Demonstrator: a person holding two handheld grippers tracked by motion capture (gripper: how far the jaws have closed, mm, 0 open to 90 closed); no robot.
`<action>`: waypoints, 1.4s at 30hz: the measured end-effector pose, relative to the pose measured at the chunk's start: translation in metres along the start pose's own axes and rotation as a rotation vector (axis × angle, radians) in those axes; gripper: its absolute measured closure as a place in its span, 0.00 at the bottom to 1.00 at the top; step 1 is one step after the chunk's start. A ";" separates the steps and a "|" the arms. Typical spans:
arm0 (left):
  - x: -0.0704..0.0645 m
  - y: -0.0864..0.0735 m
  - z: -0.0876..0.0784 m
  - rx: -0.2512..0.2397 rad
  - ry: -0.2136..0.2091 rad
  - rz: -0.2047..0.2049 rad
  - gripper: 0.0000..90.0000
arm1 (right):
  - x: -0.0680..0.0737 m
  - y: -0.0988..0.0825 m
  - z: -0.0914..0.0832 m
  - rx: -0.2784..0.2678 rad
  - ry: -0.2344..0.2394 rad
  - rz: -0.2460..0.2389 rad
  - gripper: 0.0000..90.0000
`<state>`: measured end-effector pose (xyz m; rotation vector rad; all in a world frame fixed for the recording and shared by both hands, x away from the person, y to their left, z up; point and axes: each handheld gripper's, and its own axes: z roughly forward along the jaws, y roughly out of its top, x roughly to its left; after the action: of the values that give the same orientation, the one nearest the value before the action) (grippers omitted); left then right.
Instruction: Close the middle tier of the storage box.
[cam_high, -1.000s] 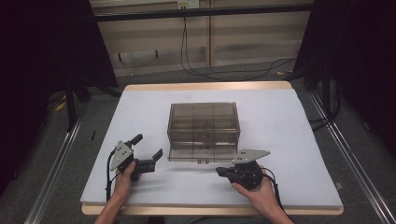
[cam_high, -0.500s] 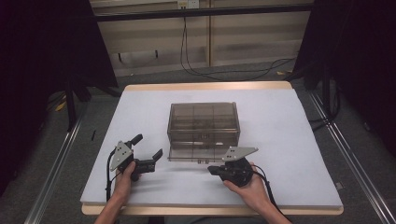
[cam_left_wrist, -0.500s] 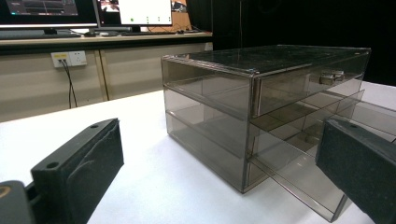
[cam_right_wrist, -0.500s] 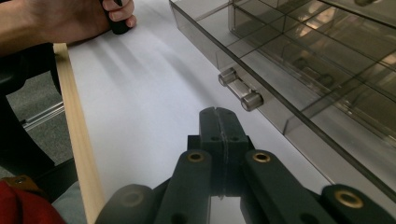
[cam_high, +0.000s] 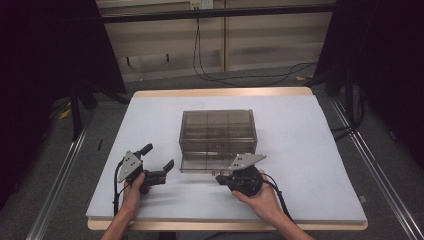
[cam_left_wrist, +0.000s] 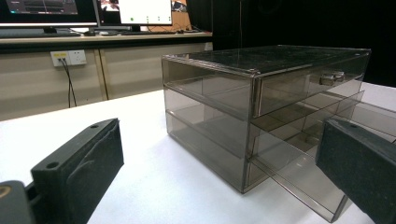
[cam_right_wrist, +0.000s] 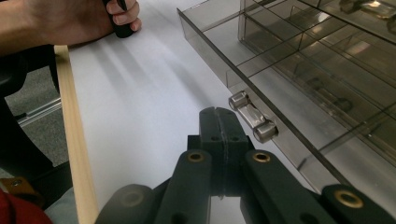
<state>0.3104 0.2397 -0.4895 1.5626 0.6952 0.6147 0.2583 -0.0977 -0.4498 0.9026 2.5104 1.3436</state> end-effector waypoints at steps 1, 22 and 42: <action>0.000 0.000 0.000 0.000 0.000 -0.001 0.01 | 0.000 0.000 0.001 0.001 0.001 -0.002 1.00; 0.000 0.000 0.000 0.003 -0.001 0.008 0.01 | -0.006 -0.007 0.018 0.015 -0.002 0.022 1.00; 0.000 0.000 0.000 0.002 -0.001 0.006 0.01 | -0.007 -0.010 0.018 0.010 -0.033 0.042 1.00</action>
<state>0.3099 0.2397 -0.4895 1.5671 0.6906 0.6178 0.2669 -0.0932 -0.4691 0.9764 2.4895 1.3181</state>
